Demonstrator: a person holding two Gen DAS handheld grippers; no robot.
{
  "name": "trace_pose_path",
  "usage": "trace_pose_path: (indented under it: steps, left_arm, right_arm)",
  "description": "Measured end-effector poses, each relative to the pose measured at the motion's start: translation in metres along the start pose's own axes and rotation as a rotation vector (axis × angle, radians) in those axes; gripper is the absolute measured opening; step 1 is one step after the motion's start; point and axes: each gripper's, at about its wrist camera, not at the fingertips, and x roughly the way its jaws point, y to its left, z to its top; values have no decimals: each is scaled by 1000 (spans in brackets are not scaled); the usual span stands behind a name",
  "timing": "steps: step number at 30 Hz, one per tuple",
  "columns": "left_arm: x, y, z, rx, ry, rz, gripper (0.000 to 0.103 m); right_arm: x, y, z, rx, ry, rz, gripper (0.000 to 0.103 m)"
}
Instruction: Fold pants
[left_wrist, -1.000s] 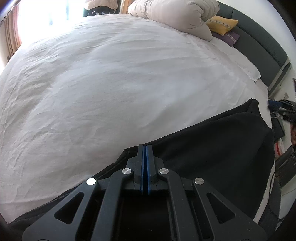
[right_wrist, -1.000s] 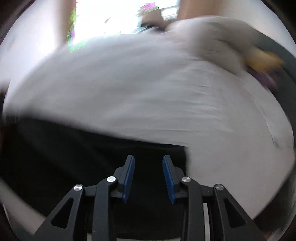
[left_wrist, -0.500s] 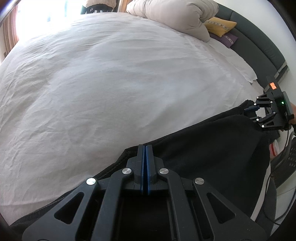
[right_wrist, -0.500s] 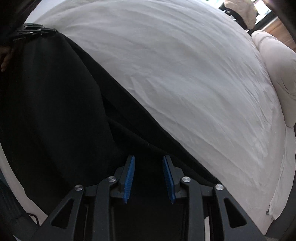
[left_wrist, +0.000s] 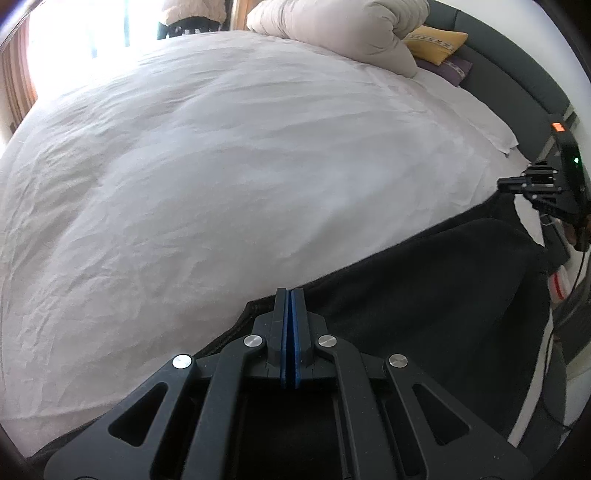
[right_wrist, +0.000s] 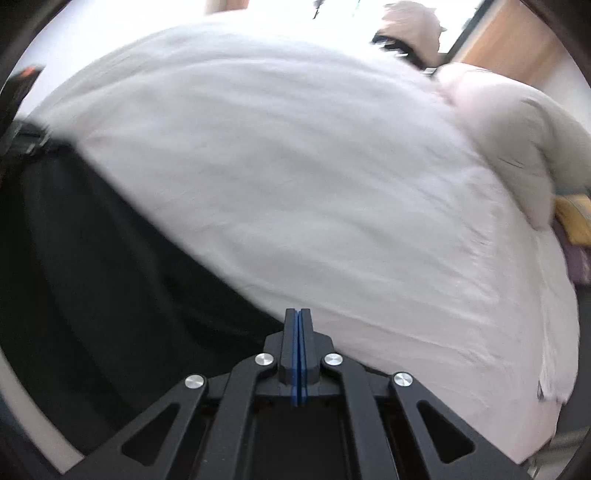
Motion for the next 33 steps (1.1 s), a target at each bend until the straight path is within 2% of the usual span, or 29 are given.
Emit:
trace_pose_path:
  steps: [2, 4, 7, 10, 11, 12, 13, 14, 16, 17, 18, 19, 21, 24, 28, 30, 33]
  left_arm:
    - [0, -3, 0, -3, -4, 6, 1]
    - [0, -2, -1, -6, -5, -2, 1]
    - [0, 3, -2, -24, -5, -28, 1]
    - [0, 7, -5, -37, -16, -44, 1]
    - [0, 7, -7, -39, -20, -46, 1]
    - [-1, 8, -8, -41, -23, -49, 1]
    - [0, 8, -8, -42, -24, -50, 1]
    - [0, 9, -8, -43, -24, -51, 1]
    - [1, 9, -8, -44, -25, -52, 1]
    - [2, 9, -8, -45, -25, -53, 1]
    - [2, 10, -8, -46, -26, -54, 1]
    - [2, 10, -10, -48, -27, -56, 1]
    - [2, 11, -10, -54, -30, -62, 1]
    - [1, 11, -11, -57, -31, -65, 1]
    - [-1, 10, -11, -57, -40, -60, 1]
    - [-2, 10, -12, -62, -48, -52, 1]
    - [-5, 7, -13, -52, -58, -25, 1]
  right_arm:
    - [0, -7, -4, 28, 1, 19, 1]
    - [-1, -9, -6, -3, 19, 85, 1]
    - [-7, 17, -6, -204, 28, 113, 2]
    - [3, 32, 1, -314, 98, 170, 19]
    - [6, 36, 0, -332, 118, 174, 39]
    - [12, 40, 1, -365, 141, 156, 50]
    - [18, 45, 2, -403, 162, 127, 50]
    - [23, 49, 2, -419, 192, 137, 50]
    - [32, 56, 1, -406, 247, 184, 33]
    - [35, 57, 2, -415, 250, 189, 22]
    - [35, 62, 0, -439, 246, 187, 15]
    - [34, 63, -1, -439, 246, 191, 14]
    - [31, 59, -1, -404, 236, 190, 3]
    - [24, 44, 3, -360, 184, 136, 2]
    - [-4, 3, 10, -136, 31, 78, 2]
    - [-8, -10, 8, -57, -7, 74, 1]
    - [1, -1, 3, -54, -8, 23, 1]
